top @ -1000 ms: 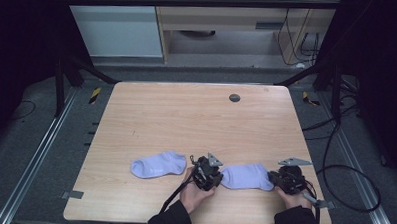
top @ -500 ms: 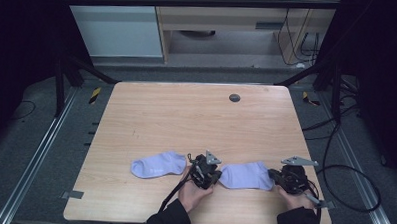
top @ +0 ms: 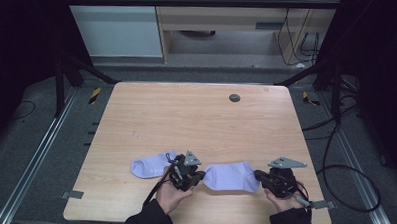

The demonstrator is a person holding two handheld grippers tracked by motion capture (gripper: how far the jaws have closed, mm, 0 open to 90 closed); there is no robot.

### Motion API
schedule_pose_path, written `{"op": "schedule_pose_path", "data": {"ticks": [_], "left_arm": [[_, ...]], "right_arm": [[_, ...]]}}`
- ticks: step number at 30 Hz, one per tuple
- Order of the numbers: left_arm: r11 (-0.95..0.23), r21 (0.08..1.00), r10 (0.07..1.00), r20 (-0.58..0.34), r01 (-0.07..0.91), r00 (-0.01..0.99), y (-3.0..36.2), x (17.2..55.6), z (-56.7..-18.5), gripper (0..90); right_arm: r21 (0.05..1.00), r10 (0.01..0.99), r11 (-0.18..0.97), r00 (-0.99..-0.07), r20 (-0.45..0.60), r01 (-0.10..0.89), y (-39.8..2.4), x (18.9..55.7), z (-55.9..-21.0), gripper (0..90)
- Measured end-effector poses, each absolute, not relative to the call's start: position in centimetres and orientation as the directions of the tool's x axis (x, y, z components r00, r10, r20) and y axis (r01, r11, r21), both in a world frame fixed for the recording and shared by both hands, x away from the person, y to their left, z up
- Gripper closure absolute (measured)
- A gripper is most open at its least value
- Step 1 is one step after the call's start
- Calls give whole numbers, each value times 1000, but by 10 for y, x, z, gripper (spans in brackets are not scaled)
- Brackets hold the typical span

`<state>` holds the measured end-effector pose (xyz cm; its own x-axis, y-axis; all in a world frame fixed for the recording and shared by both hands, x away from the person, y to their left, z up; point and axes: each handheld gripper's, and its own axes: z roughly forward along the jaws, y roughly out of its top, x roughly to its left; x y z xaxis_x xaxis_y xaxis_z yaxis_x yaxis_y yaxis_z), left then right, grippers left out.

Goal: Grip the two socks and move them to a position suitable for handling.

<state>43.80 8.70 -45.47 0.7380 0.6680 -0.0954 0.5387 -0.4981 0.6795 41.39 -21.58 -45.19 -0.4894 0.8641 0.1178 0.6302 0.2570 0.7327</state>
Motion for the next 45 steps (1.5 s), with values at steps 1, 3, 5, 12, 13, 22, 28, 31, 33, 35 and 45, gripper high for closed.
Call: {"op": "schedule_pose_path", "data": {"ticks": [1, 3, 5, 12, 13, 22, 28, 31, 33, 35, 45], "left_arm": [[-498, 678, 671, -94, 541, 736, 93, 436, -454, 893], [-497, 676, 677, -90, 544, 730, 101, 433, -454, 892], [-499, 673, 681, -85, 546, 727, 109, 431, -455, 892], [-500, 659, 698, -78, 562, 712, 131, 424, -459, 892], [-498, 657, 700, -80, 566, 709, 134, 424, -460, 892], [-504, 633, 718, -71, 588, 692, 148, 421, -473, 891], [-511, 621, 722, -65, 594, 689, 147, 421, -481, 891], [-513, 621, 721, -63, 593, 690, 147, 421, -482, 889], [-515, 620, 721, -58, 591, 690, 147, 421, -483, 885], [-514, 628, 722, -51, 584, 690, 148, 421, -483, 872], [-470, 677, 752, -28, 566, 658, 161, 420, -470, 662]], "right_arm": [[733, 859, 265, -499, 115, 626, -213, 414, -452, 865], [732, 848, 277, -517, 119, 623, -202, 413, -453, 865], [730, 839, 286, -530, 121, 621, -193, 413, -454, 864], [716, 813, 320, -567, 129, 621, -170, 414, -460, 864], [716, 811, 322, -571, 128, 619, -168, 414, -461, 864], [705, 799, 323, -581, 155, 632, -153, 417, -470, 862], [690, 793, 346, -591, 147, 636, -149, 418, -477, 860], [685, 796, 352, -589, 141, 638, -149, 418, -479, 858], [680, 797, 354, -588, 139, 642, -149, 418, -480, 853], [677, 795, 359, -591, 139, 642, -149, 418, -481, 844], [709, 812, 322, -569, 134, 627, -154, 419, -479, 719]]}}
